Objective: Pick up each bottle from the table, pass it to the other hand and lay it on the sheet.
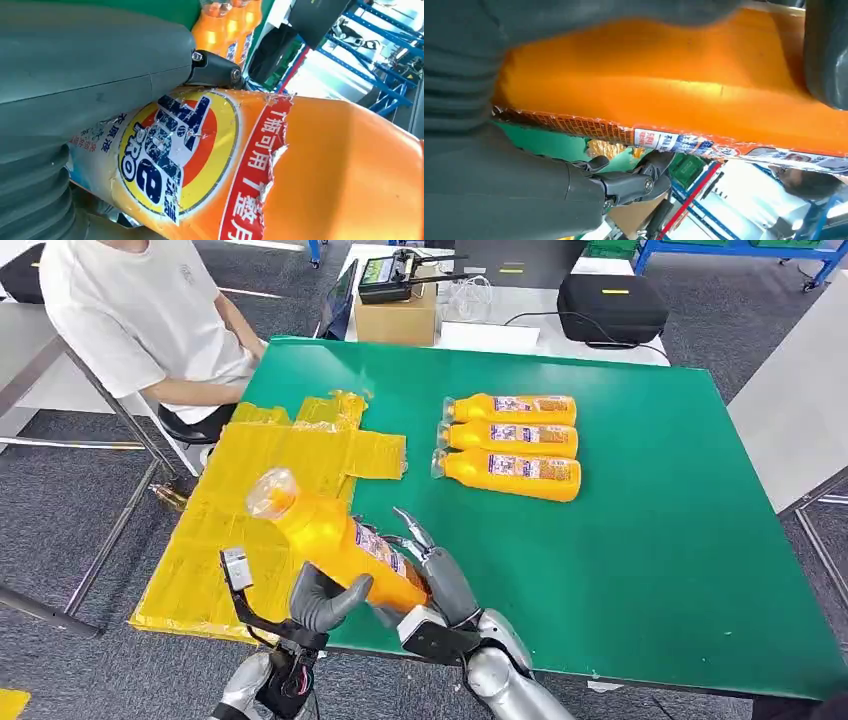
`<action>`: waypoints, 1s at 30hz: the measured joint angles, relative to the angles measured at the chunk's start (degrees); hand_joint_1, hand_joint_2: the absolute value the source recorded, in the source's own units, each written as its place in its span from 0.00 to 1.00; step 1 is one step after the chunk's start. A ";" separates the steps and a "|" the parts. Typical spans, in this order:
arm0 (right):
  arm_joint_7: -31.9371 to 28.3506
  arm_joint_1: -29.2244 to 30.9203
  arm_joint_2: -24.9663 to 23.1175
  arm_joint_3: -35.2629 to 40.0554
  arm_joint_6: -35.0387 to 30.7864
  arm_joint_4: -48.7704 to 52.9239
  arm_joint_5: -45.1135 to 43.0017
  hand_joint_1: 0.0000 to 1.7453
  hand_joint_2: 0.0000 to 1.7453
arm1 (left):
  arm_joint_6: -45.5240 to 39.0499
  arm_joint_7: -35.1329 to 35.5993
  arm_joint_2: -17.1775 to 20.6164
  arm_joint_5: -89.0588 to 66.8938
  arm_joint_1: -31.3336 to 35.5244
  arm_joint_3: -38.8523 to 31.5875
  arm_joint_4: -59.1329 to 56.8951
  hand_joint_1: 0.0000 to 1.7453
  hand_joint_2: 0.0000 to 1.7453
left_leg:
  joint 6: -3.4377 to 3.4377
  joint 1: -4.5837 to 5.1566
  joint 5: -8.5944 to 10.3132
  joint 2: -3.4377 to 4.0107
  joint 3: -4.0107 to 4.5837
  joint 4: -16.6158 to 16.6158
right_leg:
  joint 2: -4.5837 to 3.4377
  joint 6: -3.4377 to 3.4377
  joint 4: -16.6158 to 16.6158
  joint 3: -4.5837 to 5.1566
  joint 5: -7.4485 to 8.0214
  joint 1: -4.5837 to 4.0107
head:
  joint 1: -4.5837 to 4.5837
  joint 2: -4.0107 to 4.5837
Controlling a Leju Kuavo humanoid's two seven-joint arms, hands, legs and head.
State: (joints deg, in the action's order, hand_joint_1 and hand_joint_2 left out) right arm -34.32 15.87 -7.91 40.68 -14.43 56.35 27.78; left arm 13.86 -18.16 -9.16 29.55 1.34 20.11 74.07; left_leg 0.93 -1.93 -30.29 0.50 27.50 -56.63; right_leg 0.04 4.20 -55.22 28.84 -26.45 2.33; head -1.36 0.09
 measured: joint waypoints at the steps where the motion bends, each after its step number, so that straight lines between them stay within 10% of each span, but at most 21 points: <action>1: 0.00 -0.01 0.00 0.00 -0.02 0.00 0.00 0.00 0.00 | -0.02 0.00 0.00 0.00 0.00 0.00 0.00 1.00 1.00 | 0.00 0.00 0.00 0.00 0.00 0.00 | 0.00 0.00 0.00 0.00 0.00 0.00 | 0.00 0.00; 11: -0.94 -6.02 2.64 -0.83 -9.16 8.91 4.22 0.00 0.00 | -31.10 -6.30 2.16 -40.79 0.74 0.02 1.86 1.00 1.00 | 0.00 0.00 0.00 -0.06 0.06 0.00 | 0.07 0.00 0.00 0.06 -0.01 -0.01 | 0.00 0.00; 30: -2.49 -16.63 4.57 -7.47 -8.22 21.05 3.74 0.00 0.00 | -32.67 9.69 8.15 -78.48 6.68 -2.40 -1.34 1.00 1.00 | 0.00 0.00 0.01 -0.04 0.03 0.00 | 0.04 0.00 0.01 0.05 0.00 0.00 | 0.02 0.00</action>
State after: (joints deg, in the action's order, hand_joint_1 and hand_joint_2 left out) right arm -36.81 -0.76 -3.34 33.20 -22.65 77.39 31.52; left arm -18.82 -8.48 -1.01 -48.92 8.02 17.70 72.74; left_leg 0.93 -1.94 -30.29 0.46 27.54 -56.63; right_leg 0.08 4.20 -55.21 28.89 -26.45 2.32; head -1.33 0.09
